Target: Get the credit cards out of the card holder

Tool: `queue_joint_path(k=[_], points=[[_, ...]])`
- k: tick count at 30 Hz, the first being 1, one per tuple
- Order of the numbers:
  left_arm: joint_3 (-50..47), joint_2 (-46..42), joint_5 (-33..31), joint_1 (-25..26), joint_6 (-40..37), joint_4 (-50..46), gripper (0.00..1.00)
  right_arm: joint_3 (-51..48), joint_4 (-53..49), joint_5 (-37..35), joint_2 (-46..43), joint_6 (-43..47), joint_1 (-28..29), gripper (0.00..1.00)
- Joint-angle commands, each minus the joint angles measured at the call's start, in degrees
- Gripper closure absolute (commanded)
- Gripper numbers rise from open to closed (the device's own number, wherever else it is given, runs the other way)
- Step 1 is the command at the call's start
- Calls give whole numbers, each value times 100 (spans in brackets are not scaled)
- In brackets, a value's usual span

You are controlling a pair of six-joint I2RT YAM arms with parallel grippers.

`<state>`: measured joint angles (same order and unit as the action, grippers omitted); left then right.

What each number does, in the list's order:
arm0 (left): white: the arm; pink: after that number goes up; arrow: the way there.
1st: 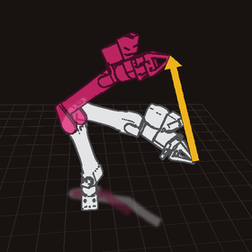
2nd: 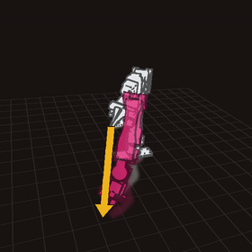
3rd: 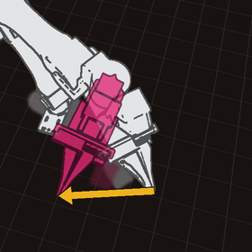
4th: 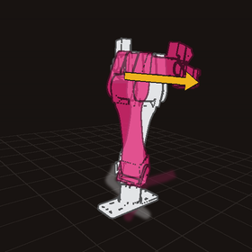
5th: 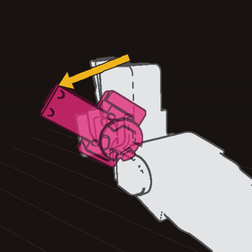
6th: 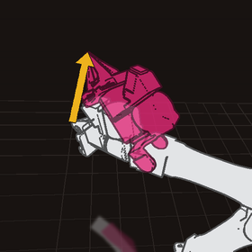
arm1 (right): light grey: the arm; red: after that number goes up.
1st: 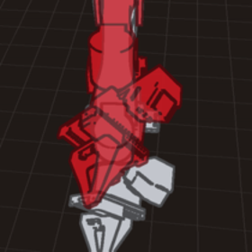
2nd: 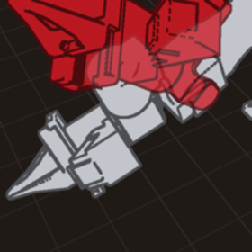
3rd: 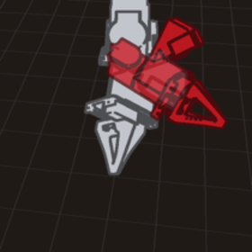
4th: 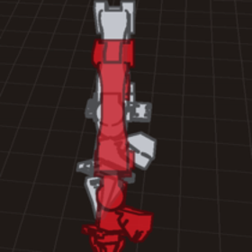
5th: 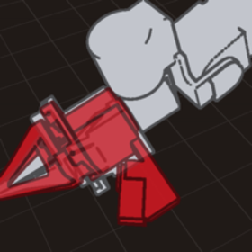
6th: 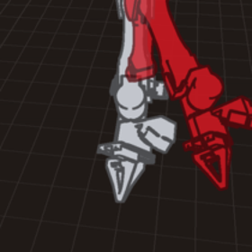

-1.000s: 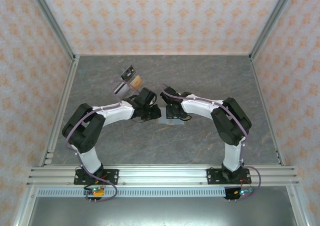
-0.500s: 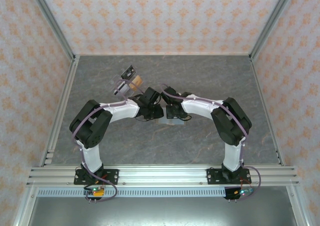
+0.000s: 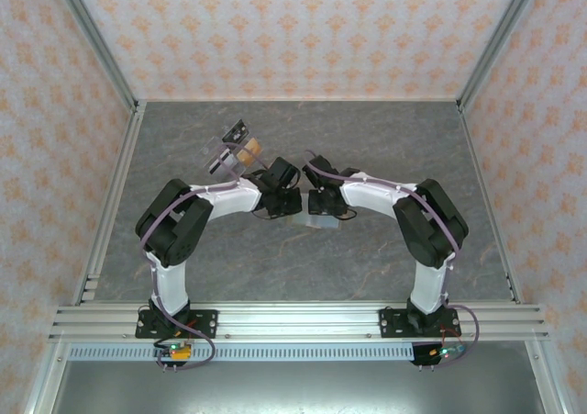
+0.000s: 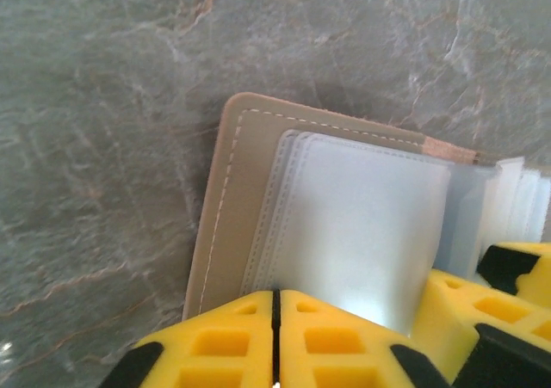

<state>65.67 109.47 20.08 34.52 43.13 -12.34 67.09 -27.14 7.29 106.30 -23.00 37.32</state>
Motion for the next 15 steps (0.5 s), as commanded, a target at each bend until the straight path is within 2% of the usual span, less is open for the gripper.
queue_joint_path(k=[1, 4, 10, 15], points=[[-37, 383, 283, 147, 121, 90, 97, -316, 74, 426, 17, -151, -82, 57], [-44, 341, 347, 148, 124, 137, 100, -402, 165, 589, -85, -159, -148, 60], [7, 318, 919, 172, 200, 528, 100, -555, 498, 1107, -323, -211, -312, 63], [-19, 257, 933, 173, 197, 529, 100, -595, 517, 1202, -525, -209, -400, 63]])
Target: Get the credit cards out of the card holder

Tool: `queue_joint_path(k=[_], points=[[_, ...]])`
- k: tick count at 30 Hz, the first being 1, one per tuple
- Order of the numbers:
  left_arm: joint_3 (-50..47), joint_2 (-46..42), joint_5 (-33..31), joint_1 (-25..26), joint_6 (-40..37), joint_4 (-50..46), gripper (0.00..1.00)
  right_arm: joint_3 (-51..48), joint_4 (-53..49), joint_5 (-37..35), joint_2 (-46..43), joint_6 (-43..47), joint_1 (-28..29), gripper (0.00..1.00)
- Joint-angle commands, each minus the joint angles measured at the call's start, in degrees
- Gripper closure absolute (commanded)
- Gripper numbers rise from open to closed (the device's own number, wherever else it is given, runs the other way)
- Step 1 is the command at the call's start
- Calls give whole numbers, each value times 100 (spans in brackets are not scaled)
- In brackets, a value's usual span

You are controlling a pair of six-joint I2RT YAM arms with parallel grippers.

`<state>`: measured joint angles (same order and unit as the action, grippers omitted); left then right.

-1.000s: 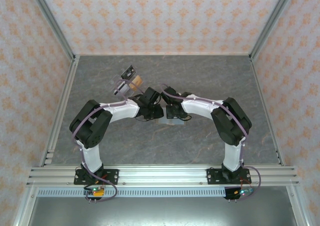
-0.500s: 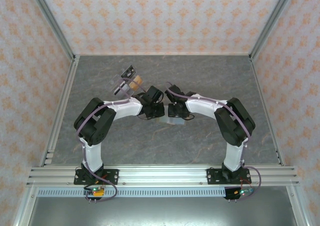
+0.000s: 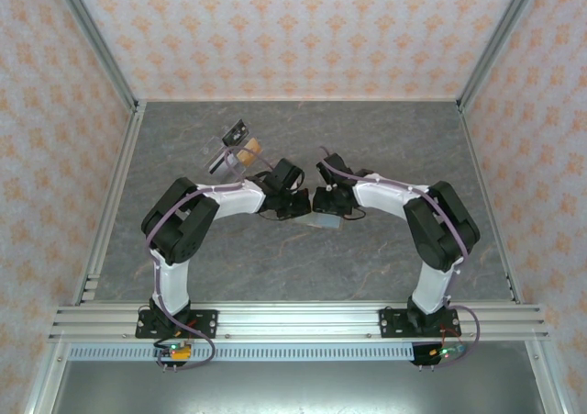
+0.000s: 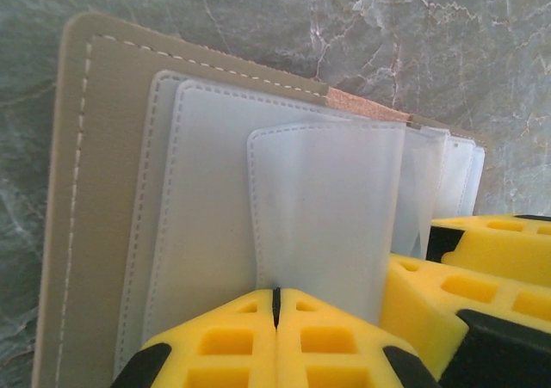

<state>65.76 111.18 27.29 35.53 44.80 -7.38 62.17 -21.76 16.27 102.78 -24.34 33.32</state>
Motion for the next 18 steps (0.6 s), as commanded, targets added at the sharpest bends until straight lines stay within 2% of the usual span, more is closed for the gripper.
queue_joint_path(k=[1, 7, 9, 12, 15, 18], points=[[-28, 47, 186, 71, 22, 7, 100, -107, -26, 302, -224, -67, -12, 63], [163, -519, -208, 53, -231, -453, 100, -142, -61, 241, -702, -38, -73, 62], [207, -703, -317, 51, -299, -587, 96, -165, -48, 199, -911, -29, -84, 59], [215, -1007, -520, 6, -411, -823, 85, -237, -48, 38, -1254, -36, -111, 51], [148, -1386, -847, -121, -516, -1077, 76, -349, -36, -281, -1631, -51, -165, 38], [96, -1857, -1451, -283, -709, -1507, 65, -415, -125, -872, -2050, -2, -211, 25]])
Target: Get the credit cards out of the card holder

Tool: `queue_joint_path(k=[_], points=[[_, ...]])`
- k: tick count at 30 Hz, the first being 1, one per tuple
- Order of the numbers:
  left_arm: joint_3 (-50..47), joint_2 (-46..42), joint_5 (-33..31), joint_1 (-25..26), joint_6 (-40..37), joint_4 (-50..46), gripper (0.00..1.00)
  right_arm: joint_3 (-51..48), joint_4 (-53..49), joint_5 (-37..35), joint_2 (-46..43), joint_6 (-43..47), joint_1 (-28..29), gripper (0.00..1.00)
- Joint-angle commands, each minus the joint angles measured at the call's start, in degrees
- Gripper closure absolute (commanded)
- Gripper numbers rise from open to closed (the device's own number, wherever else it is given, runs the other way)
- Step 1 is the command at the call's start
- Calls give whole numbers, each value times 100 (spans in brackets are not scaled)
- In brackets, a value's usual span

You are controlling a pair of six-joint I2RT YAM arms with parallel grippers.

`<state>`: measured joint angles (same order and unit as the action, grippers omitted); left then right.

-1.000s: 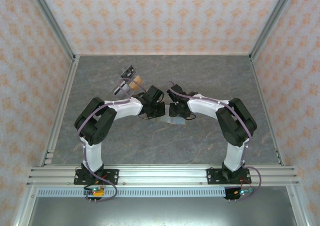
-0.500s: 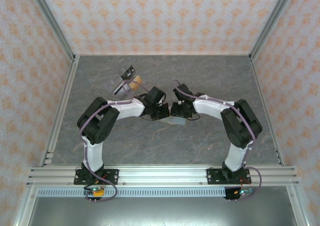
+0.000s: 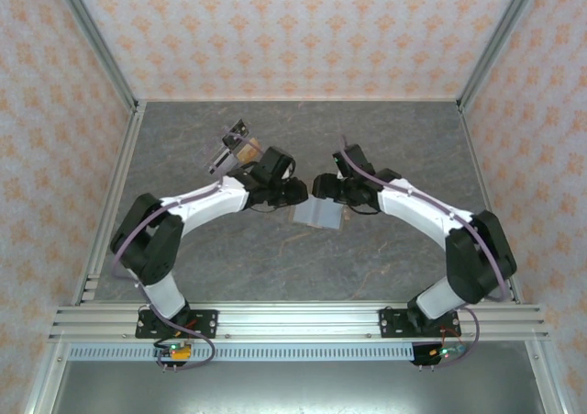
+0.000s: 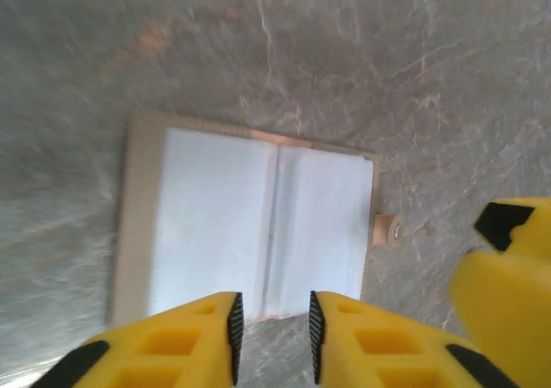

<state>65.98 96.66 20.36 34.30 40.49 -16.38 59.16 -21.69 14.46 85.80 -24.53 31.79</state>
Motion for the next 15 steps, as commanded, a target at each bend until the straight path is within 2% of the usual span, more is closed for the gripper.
queue_joint_path(k=[1, 3, 6, 10, 13, 15], points=[[53, -598, -1044, -226, -341, -773, 62, -128, -159, -916, -509, 44, -76, 20], [-30, -994, -1627, -355, -468, -1025, 53, -163, -195, -1460, -817, 154, -100, 12], [-249, -1733, -2686, -582, -592, -1323, 35, -248, -134, -2430, -1348, 422, -135, 1], [-767, -2873, -4353, -839, -702, -1418, 15, -321, 151, -3645, -1916, 875, -244, 1], [-1254, -3601, -5178, -1113, -677, -1302, 0, -334, 331, -4458, -2073, 1089, -378, 1], [-1685, -4028, -5591, -1353, -683, -1079, 0, -431, 529, -4789, -2110, 1164, -630, 1]])
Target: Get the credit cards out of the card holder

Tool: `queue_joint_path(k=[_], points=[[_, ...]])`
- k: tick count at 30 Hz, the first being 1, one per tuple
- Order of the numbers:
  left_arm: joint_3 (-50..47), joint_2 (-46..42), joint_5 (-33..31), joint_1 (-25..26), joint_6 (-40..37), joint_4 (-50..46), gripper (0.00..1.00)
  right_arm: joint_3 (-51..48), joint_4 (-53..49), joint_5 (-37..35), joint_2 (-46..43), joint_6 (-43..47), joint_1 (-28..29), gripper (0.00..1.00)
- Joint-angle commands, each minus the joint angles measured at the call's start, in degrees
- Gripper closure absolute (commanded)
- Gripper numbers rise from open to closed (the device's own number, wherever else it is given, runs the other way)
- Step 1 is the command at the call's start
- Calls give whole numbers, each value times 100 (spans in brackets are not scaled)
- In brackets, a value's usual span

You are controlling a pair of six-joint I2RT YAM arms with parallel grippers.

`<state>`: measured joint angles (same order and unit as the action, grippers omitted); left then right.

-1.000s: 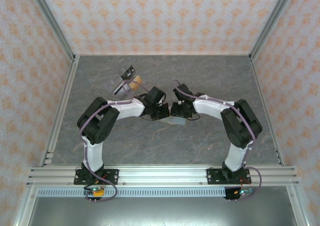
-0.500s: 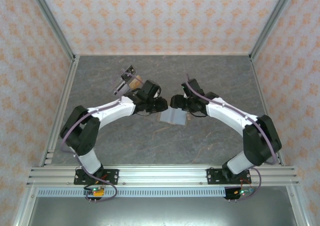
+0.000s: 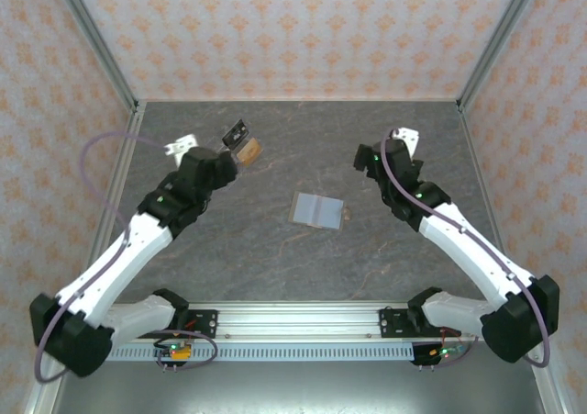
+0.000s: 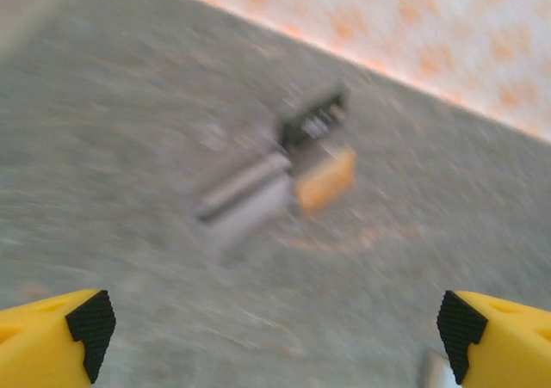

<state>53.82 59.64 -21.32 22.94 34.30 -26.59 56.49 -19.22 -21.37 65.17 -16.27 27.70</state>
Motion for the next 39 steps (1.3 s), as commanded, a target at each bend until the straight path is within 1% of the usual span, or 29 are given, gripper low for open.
queue_joint_path(k=[1, 4, 6, 9, 12, 14, 16, 20, 23, 25, 27, 29, 33, 36, 39], points=[[-660, -490, -1549, -320, -69, 42, 0, -231, 379, -1307, -68, 338, -367, 1], [-1295, -888, -1958, -597, -213, 521, 0, -574, 744, -1389, -172, 318, -854, 1], [-1736, -1046, -2097, -742, -517, 1032, 0, -979, 1243, -1396, -286, 398, -1119, 1], [-2268, -1121, -2206, -841, -933, 1783, 0, -1515, 1875, -1375, -349, 443, -1436, 1], [-2643, -1007, -2135, -942, -1265, 2357, 0, -1918, 2258, -1436, -222, 325, -1678, 1], [-2813, -911, -1914, -997, -1581, 2659, 0, -1990, 2159, -1413, -114, 100, -1883, 1], [-3013, -801, -1606, -1060, -2030, 3163, 0, -2109, 2260, -1301, 35, 80, -2075, 1], [-3284, -513, -1018, -1279, -2555, 4017, 0, -2561, 3311, -1140, 470, 511, -2149, 1], [-3425, -180, -357, -1583, -2783, 4658, 0, -2659, 3901, -1071, 942, 864, -2146, 1], [-3522, 138, 58, -1745, -2937, 5167, 0, -2686, 4268, -909, 1294, 1149, -2147, 1], [-3540, 436, 316, -1792, -3091, 5528, 0, -2805, 4820, -667, 1508, 1411, -2146, 1], [-3537, 702, 484, -1806, -3156, 5853, 0, -2899, 5139, -378, 1520, 1601, -2155, 0], [-3624, 1157, 770, -1803, -3261, 6724, 0, -3232, 5930, 471, 1660, 1844, -2199, 1], [-3520, 1509, 989, -1807, -3441, 6968, 0, -3330, 6330, 804, 1893, 1939, -2208, 1], [-3526, 1861, 1047, -1802, -3513, 7318, 0, -3368, 6413, 1011, 1948, 1935, -2278, 0]])
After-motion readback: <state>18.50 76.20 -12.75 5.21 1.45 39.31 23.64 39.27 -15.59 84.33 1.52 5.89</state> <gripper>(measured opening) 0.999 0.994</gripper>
